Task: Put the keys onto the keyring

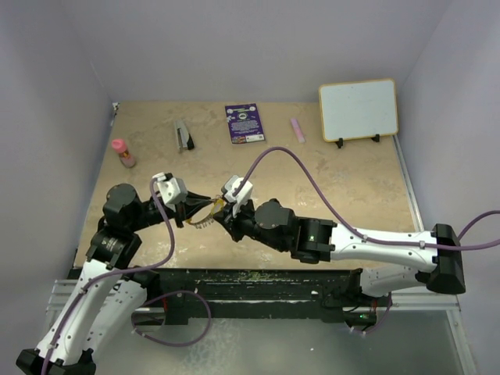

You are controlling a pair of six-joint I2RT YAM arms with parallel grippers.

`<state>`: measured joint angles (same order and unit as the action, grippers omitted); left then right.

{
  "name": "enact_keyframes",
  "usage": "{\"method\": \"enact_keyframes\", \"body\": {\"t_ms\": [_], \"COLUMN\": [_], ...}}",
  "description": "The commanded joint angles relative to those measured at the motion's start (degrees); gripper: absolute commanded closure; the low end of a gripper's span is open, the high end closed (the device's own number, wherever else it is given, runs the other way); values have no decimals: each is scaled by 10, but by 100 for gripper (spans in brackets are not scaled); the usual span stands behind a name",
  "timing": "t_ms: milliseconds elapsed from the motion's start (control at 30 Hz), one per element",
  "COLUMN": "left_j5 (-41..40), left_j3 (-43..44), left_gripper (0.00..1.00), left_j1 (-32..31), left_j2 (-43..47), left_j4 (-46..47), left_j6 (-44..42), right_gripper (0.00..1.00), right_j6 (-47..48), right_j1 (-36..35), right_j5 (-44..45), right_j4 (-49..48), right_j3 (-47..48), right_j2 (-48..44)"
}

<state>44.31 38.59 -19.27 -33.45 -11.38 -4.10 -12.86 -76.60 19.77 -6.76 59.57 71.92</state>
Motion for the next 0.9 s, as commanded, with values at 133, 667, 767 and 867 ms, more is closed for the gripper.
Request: {"method": "enact_keyframes", "body": {"t_ms": [133,667,767,867], "left_j5": [57,10,45,55], "left_j3": [40,75,58,52], "left_gripper": [97,97,97,97], "left_j1": [-1,-1,0,-1], "left_j2": [18,-2,4,6], "left_j4": [4,-5,-8,-16], "left_j6": [-34,-141,-119,-104], "right_gripper": [100,100,100,100], "right_j6": [-14,-50,-40,-26], "right_j1": [-3,-12,-12,-12], "right_j5": [-1,-47,-26,-2], "right_j4": [37,73,67,60], "right_j3": [60,70,76,88], "right_j2": [7,-9,-6,0]}}
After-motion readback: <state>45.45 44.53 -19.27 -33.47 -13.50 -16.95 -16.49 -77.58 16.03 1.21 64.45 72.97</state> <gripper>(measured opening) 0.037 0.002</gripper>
